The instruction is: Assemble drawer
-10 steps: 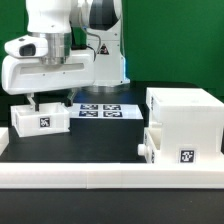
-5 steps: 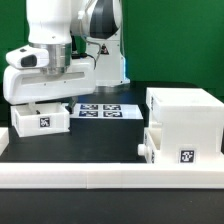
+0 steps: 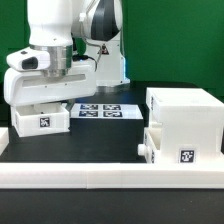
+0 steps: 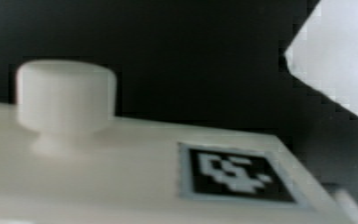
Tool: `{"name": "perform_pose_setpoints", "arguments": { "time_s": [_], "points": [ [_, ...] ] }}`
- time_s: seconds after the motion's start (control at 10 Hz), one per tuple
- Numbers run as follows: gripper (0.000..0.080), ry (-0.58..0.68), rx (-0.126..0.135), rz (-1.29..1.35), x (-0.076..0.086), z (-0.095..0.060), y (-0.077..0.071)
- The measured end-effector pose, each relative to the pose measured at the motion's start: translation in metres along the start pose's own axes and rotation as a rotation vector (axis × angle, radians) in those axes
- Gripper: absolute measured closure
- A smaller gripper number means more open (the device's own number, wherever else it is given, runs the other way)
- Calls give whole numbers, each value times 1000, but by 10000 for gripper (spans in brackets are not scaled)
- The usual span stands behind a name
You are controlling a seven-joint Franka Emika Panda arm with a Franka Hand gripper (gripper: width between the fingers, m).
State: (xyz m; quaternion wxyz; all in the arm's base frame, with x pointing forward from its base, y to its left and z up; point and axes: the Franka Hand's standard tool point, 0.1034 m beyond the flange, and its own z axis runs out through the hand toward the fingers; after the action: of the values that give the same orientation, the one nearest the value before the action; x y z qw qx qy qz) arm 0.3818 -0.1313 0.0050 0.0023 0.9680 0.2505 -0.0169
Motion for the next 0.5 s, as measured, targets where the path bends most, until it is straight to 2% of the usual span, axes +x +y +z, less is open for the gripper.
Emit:
{"name": "perform_pose_setpoints", "arguments": {
  "time_s": [0.1, 0.2, 0.3, 0.4, 0.5],
  "points": [
    [398, 0, 0, -1, 0, 0, 0],
    [599, 0, 0, -1, 0, 0, 0],
    [724, 0, 0, -1, 0, 0, 0],
    [724, 0, 0, -1, 0, 0, 0],
    [758, 0, 0, -2, 0, 0, 0]
  ]
}}
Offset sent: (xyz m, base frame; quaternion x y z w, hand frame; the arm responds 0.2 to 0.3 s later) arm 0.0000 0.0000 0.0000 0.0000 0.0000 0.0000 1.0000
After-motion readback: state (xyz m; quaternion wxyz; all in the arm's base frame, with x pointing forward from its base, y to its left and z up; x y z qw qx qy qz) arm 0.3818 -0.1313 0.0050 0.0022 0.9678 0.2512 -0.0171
